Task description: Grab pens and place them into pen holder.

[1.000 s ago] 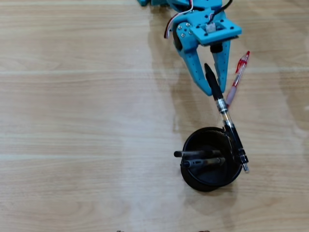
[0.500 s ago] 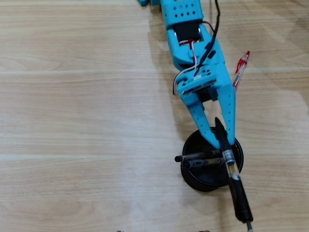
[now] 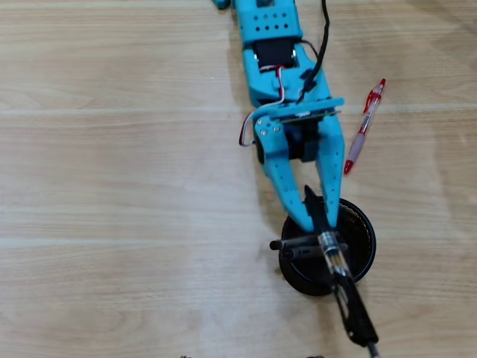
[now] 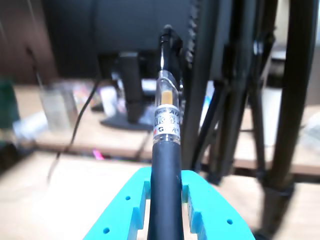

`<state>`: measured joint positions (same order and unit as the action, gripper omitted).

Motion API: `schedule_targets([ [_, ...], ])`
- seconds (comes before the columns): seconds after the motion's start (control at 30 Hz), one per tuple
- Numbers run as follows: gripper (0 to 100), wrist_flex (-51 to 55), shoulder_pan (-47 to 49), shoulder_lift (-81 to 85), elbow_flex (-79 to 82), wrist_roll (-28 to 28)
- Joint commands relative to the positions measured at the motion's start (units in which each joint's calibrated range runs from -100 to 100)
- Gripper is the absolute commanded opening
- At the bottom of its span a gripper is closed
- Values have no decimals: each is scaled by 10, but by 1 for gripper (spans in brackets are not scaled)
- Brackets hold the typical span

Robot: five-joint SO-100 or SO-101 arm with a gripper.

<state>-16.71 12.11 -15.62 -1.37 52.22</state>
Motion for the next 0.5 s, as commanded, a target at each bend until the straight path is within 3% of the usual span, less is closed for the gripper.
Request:
schedule_targets([
  [0.0, 2, 392, 22, 159, 16, -73],
  [0.1, 2, 713, 26, 193, -17, -138],
  [0.17, 2, 835, 24, 181, -50, -169],
  [0.3, 2, 856, 19, 146, -82, -206],
  [0.47, 2, 833, 17, 132, -90, -211],
])
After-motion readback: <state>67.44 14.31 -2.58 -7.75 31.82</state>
